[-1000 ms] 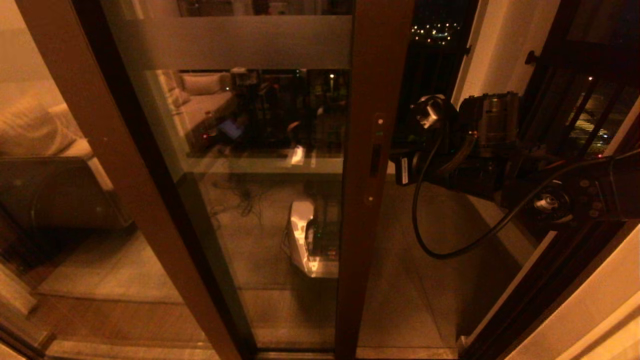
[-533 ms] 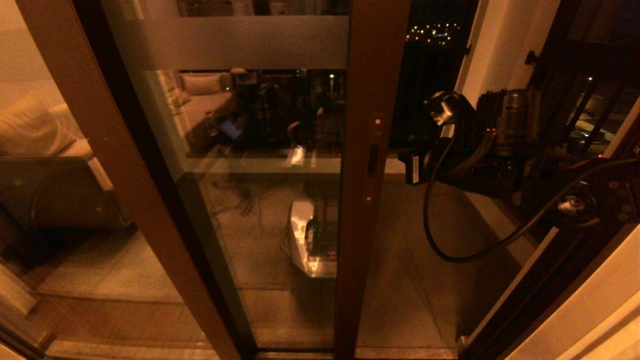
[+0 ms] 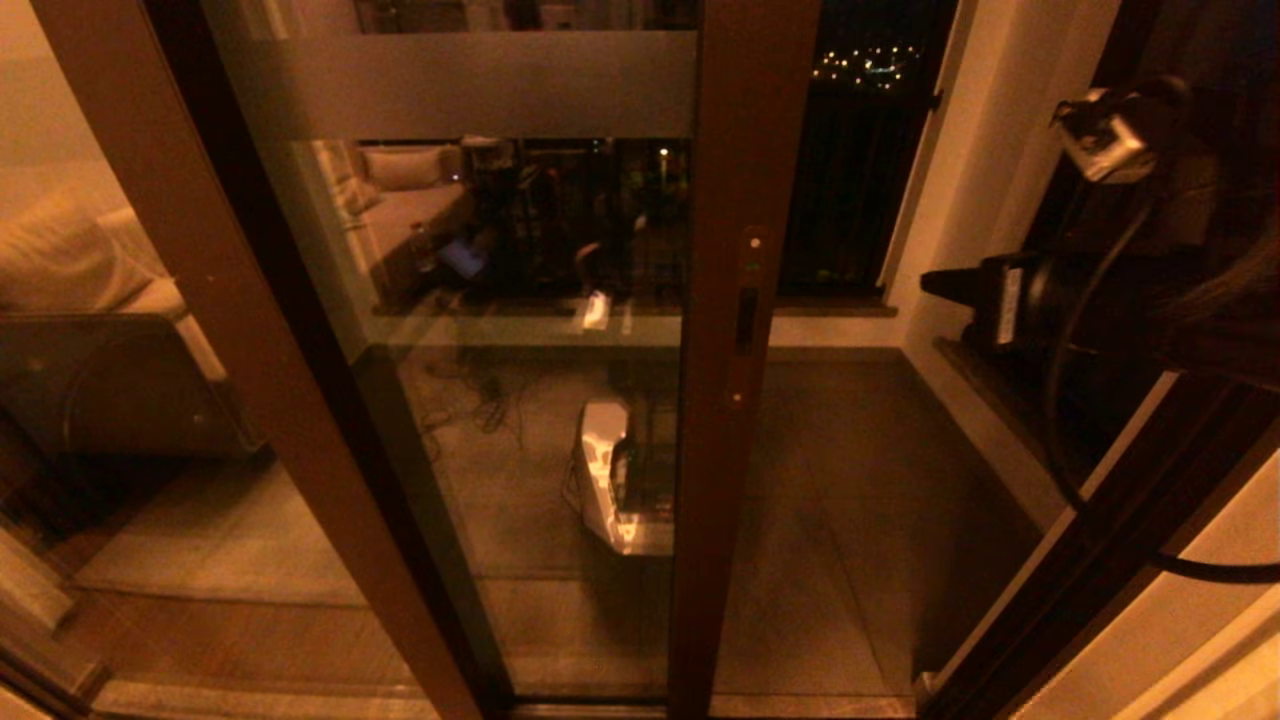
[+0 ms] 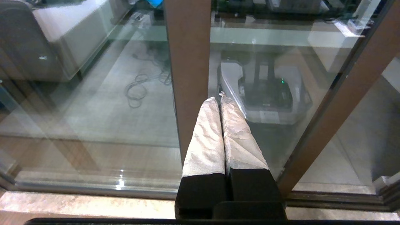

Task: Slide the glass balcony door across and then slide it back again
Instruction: Open the slid door

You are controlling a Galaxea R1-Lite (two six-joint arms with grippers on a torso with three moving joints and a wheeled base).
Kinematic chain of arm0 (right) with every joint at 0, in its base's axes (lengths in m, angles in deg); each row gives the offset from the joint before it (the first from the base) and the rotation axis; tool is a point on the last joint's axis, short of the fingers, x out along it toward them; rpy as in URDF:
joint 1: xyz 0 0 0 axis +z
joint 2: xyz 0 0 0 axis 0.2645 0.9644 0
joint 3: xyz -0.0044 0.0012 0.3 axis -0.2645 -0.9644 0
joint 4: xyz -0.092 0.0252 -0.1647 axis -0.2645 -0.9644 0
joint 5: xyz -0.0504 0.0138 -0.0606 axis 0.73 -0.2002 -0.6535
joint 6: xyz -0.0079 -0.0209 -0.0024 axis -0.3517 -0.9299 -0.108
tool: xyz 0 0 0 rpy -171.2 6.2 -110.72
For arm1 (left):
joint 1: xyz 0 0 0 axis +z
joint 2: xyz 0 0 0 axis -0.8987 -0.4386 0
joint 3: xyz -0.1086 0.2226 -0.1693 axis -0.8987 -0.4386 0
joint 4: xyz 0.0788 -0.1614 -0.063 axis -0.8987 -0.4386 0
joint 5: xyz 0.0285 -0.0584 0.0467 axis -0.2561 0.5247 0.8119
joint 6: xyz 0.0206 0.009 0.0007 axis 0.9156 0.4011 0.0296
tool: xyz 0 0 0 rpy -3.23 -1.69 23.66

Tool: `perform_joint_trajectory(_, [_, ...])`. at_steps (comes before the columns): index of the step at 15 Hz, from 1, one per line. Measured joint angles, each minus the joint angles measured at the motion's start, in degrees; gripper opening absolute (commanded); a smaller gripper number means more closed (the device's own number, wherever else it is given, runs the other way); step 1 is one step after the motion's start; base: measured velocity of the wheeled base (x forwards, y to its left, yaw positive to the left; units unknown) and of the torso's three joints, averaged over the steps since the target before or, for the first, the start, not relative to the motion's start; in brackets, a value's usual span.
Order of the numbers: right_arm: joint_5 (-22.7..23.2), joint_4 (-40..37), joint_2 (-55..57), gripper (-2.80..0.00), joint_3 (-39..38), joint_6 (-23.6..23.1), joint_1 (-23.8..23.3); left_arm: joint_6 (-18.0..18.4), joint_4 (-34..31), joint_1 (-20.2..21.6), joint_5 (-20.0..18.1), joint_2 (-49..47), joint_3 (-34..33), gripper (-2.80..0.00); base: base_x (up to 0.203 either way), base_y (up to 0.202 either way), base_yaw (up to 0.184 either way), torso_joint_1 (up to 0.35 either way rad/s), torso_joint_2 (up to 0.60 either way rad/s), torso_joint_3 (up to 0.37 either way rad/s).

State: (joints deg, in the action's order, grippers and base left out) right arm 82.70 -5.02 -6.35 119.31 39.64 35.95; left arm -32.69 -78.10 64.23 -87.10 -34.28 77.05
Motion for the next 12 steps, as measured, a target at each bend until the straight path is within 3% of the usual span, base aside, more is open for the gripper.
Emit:
perform_joint_trajectory(3, [-0.1,-16.5,-12.3,-2.8,3.6,0.0,-0.6,0.0,0.0,0.0,0.0,0.0,0.0,-2.8,0.0,0.0,0.0,0.0,0.0,0.0])
perform_joint_trajectory(8, [-6.7,-46.6,-30.7,-2.8,13.1,-2.1,-1.3,0.0,0.0,0.0,0.0,0.0,0.0,-2.8,0.0,0.0,0.0,0.0,0.0,0.0])
perform_joint_trajectory(10, [-9.8,-54.7,-36.2,-2.8,15.7,-4.9,-4.0,0.0,0.0,0.0,0.0,0.0,0.0,-2.8,0.0,0.0,0.0,0.0,0.0,0.0])
perform_joint_trajectory(12, [-10.1,-56.8,-40.2,-2.8,17.0,-7.5,-9.9,0.0,0.0,0.0,0.0,0.0,0.0,-2.8,0.0,0.0,0.0,0.0,0.0,0.0])
